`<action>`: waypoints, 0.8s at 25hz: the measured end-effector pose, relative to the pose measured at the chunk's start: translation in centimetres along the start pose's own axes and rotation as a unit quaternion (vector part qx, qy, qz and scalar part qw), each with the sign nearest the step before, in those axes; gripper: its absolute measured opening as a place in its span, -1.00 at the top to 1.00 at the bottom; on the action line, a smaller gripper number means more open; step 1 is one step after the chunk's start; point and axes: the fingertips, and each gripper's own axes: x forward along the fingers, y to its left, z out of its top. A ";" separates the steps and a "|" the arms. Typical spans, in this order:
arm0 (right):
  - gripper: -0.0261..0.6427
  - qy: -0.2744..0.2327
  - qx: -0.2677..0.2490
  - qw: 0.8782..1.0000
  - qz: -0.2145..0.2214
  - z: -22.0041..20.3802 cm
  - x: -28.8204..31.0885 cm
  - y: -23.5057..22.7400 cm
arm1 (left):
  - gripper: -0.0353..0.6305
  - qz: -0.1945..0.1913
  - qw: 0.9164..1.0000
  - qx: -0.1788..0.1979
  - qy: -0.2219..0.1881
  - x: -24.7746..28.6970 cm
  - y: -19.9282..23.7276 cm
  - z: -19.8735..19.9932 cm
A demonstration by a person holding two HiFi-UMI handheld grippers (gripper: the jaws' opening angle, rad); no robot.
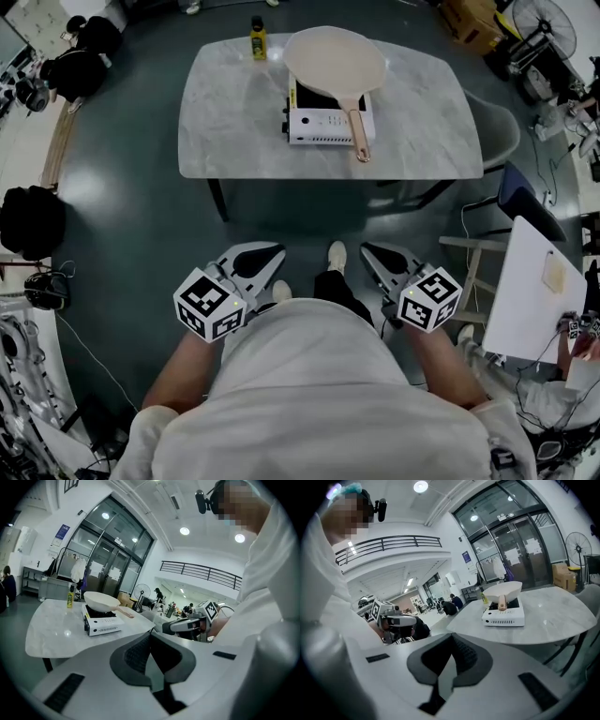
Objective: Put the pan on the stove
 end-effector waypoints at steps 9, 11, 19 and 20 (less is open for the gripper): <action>0.90 -0.014 -0.008 1.000 -0.011 0.1 -0.5 2.2 | 0.84 -0.009 1.000 0.003 -0.002 -1.4 -0.4 -0.4; 0.90 -0.012 -0.009 1.000 -0.011 -0.3 -0.4 2.4 | 0.84 -0.006 1.000 0.004 -0.004 -1.7 -0.4 -0.5; 0.90 -0.012 -0.021 1.000 -0.007 0.2 -0.1 3.0 | 0.84 0.007 1.000 -0.002 -0.010 -2.5 0.0 -0.7; 0.90 -0.012 -0.022 1.000 -0.008 0.1 -0.2 3.0 | 0.84 0.008 1.000 -0.001 -0.011 -2.5 0.0 -0.8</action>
